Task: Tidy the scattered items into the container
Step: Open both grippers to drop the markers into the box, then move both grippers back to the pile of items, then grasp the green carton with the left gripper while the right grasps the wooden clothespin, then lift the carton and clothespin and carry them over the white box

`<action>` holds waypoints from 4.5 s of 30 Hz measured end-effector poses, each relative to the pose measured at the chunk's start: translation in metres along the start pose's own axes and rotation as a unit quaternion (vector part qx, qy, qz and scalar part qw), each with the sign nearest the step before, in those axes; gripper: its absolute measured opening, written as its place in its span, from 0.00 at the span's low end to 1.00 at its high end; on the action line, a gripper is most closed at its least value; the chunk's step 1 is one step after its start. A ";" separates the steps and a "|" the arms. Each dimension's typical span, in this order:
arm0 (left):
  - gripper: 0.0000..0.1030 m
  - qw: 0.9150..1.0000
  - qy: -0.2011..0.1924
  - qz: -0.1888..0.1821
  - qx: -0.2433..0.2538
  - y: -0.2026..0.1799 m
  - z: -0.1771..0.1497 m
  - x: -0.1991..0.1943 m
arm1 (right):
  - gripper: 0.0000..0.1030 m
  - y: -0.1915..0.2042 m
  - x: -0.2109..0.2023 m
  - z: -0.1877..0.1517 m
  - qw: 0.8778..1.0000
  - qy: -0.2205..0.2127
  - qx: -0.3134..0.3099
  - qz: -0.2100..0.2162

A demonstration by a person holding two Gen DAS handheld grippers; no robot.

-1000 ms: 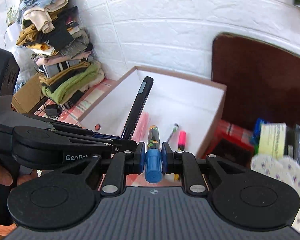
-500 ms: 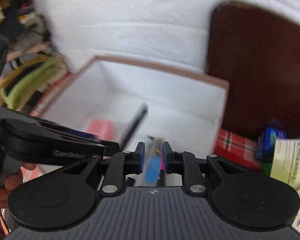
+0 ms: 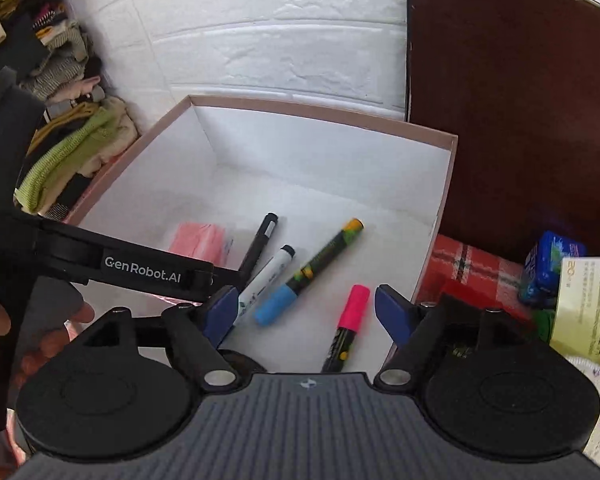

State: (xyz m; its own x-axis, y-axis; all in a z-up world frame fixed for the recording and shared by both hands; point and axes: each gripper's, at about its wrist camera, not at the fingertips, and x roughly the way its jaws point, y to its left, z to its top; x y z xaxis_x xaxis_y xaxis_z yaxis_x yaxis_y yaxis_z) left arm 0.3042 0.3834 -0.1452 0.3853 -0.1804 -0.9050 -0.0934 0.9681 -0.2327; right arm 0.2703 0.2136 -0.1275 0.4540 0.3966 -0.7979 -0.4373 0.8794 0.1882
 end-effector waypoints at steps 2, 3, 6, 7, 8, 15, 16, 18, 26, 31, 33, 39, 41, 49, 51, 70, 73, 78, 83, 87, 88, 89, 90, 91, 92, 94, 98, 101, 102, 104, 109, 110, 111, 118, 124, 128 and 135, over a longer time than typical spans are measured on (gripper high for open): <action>0.95 1.000 -0.007 0.000 0.000 0.000 -0.001 -0.009 | 0.80 0.002 -0.008 -0.002 1.000 -0.004 0.002 0.003; 0.95 1.000 -0.010 -0.002 -0.001 -0.002 -0.003 -0.013 | 0.85 0.003 -0.011 -0.002 1.000 -0.006 0.002 0.005; 0.95 1.000 -0.019 -0.005 0.007 -0.009 -0.010 -0.029 | 0.94 0.006 -0.028 -0.008 1.000 -0.013 -0.001 0.002; 0.95 1.000 -0.023 -0.005 0.010 -0.012 -0.013 -0.034 | 0.95 0.007 -0.034 -0.009 1.000 -0.016 -0.002 0.001; 0.95 1.000 -0.027 -0.006 0.013 -0.016 -0.015 -0.038 | 0.94 0.008 -0.040 -0.011 1.000 -0.019 -0.003 0.000; 0.95 0.997 -0.056 -0.032 0.036 -0.043 -0.044 -0.075 | 0.96 0.005 -0.087 -0.030 0.999 -0.041 0.000 -0.008; 0.95 0.997 -0.060 -0.036 0.039 -0.048 -0.048 -0.080 | 0.96 0.003 -0.095 -0.034 0.999 -0.044 -0.001 -0.010; 0.95 0.996 -0.066 -0.043 0.048 -0.059 -0.059 -0.088 | 0.97 0.000 -0.109 -0.041 0.999 -0.049 -0.002 -0.013; 0.95 0.992 -0.079 -0.065 0.076 -0.101 -0.110 -0.114 | 0.97 -0.014 -0.162 -0.079 0.998 -0.062 -0.001 -0.028; 0.95 0.992 -0.072 -0.070 0.075 -0.118 -0.143 -0.120 | 0.97 -0.021 -0.184 -0.109 0.997 -0.063 -0.010 -0.034; 0.95 0.993 -0.066 -0.073 0.072 -0.121 -0.156 -0.119 | 0.97 -0.022 -0.190 -0.123 0.997 -0.064 -0.019 -0.036; 0.98 0.996 -0.033 -0.061 0.053 -0.116 -0.199 -0.106 | 0.99 -0.025 -0.197 -0.174 0.995 -0.080 -0.028 -0.045; 0.98 0.998 -0.011 -0.042 0.048 -0.110 -0.216 -0.095 | 0.99 -0.028 -0.193 -0.193 0.995 -0.077 -0.021 -0.058; 0.97 0.998 0.064 0.005 0.005 -0.078 -0.272 -0.059 | 0.99 -0.036 -0.160 -0.257 0.995 -0.023 0.020 -0.092; 0.97 0.997 0.071 0.007 0.000 -0.075 -0.280 -0.055 | 0.99 -0.035 -0.153 -0.266 0.995 -0.006 0.027 -0.096; 0.82 0.993 0.113 -0.013 -0.005 -0.073 -0.298 -0.021 | 0.89 -0.048 -0.106 -0.267 0.990 0.041 0.063 -0.123; 0.76 0.993 0.114 -0.009 -0.003 -0.073 -0.297 -0.022 | 0.77 -0.053 -0.099 -0.267 0.989 0.050 0.078 -0.119; 0.45 0.993 0.117 -0.003 0.002 -0.074 -0.295 -0.026 | 0.57 -0.062 -0.091 -0.269 0.985 0.066 0.111 -0.111; 0.30 0.993 0.119 0.003 0.007 -0.076 -0.295 -0.028 | 0.50 -0.065 -0.092 -0.267 0.985 0.061 0.113 -0.115; 0.19 0.994 0.110 0.003 0.013 -0.076 -0.294 -0.034 | 0.22 -0.066 -0.090 -0.264 0.986 0.061 0.108 -0.114; 0.19 0.994 0.107 0.005 0.019 -0.077 -0.294 -0.036 | 0.13 -0.066 -0.090 -0.264 0.986 0.063 0.102 -0.112; 0.19 0.994 0.104 0.007 0.026 -0.078 -0.294 -0.038 | 0.13 -0.065 -0.090 -0.264 0.988 0.066 0.097 -0.104; 0.19 0.994 0.102 0.007 0.032 -0.079 -0.294 -0.039 | 0.13 -0.064 -0.091 -0.264 0.989 0.068 0.092 -0.096; 0.19 0.994 0.102 0.006 0.035 -0.080 -0.295 -0.040 | 0.13 -0.062 -0.093 -0.265 0.990 0.072 0.087 -0.086; 0.19 0.994 0.103 0.005 0.037 -0.079 -0.295 -0.041 | 0.13 -0.060 -0.094 -0.266 0.991 0.076 0.082 -0.077; 0.19 0.993 0.111 0.003 0.036 -0.078 -0.297 -0.040 | 0.13 -0.055 -0.097 -0.270 0.992 0.085 0.072 -0.060; 0.37 0.993 0.115 -0.001 0.033 -0.075 -0.303 -0.038 | 0.14 -0.047 -0.097 -0.277 0.992 0.095 0.066 -0.055; 0.43 0.993 0.114 -0.003 0.036 -0.077 -0.306 -0.039 | 0.15 -0.047 -0.095 -0.275 0.991 0.096 0.071 -0.057; 0.44 0.993 0.114 -0.003 0.038 -0.077 -0.307 -0.040 | 0.15 -0.048 -0.095 -0.275 0.991 0.096 0.073 -0.058; 0.46 0.993 0.113 -0.005 0.041 -0.078 -0.309 -0.042 | 0.15 -0.047 -0.095 -0.275 0.991 0.098 0.073 -0.060; 0.20 0.992 0.118 0.007 0.051 -0.079 -0.311 -0.045 | 0.18 -0.043 -0.093 -0.273 0.991 0.108 0.057 -0.062; 0.20 0.991 0.120 0.010 0.053 -0.079 -0.311 -0.046 | 0.17 -0.042 -0.093 -0.272 0.990 0.114 0.055 -0.055; 0.19 0.991 0.121 0.008 0.051 -0.078 -0.311 -0.048 | 0.14 -0.042 -0.094 -0.271 0.990 0.120 0.056 -0.046; 0.19 0.993 0.108 0.002 0.036 -0.071 -0.310 -0.066 | 0.13 -0.024 -0.111 -0.263 0.992 0.124 0.038 0.008; 0.19 0.996 0.084 0.001 0.034 -0.074 -0.297 -0.085 | 0.13 -0.009 -0.124 -0.236 0.995 0.092 0.016 0.033; 0.19 0.997 0.070 0.001 0.024 -0.074 -0.270 -0.065 | 0.13 0.000 -0.132 -0.216 0.997 0.068 0.005 0.047; 0.19 0.999 0.036 -0.015 0.008 -0.068 -0.246 -0.065 | 0.13 0.016 -0.147 -0.182 0.997 0.026 -0.016 0.070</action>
State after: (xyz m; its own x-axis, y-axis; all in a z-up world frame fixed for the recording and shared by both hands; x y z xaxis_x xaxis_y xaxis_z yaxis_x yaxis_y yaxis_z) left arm 0.0595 0.2859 -0.1584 0.3213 -0.2216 -0.9207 -0.0680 0.9643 -0.2558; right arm 0.0552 0.1217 -0.1112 0.3456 0.5000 -0.7941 -0.5179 0.8073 0.2829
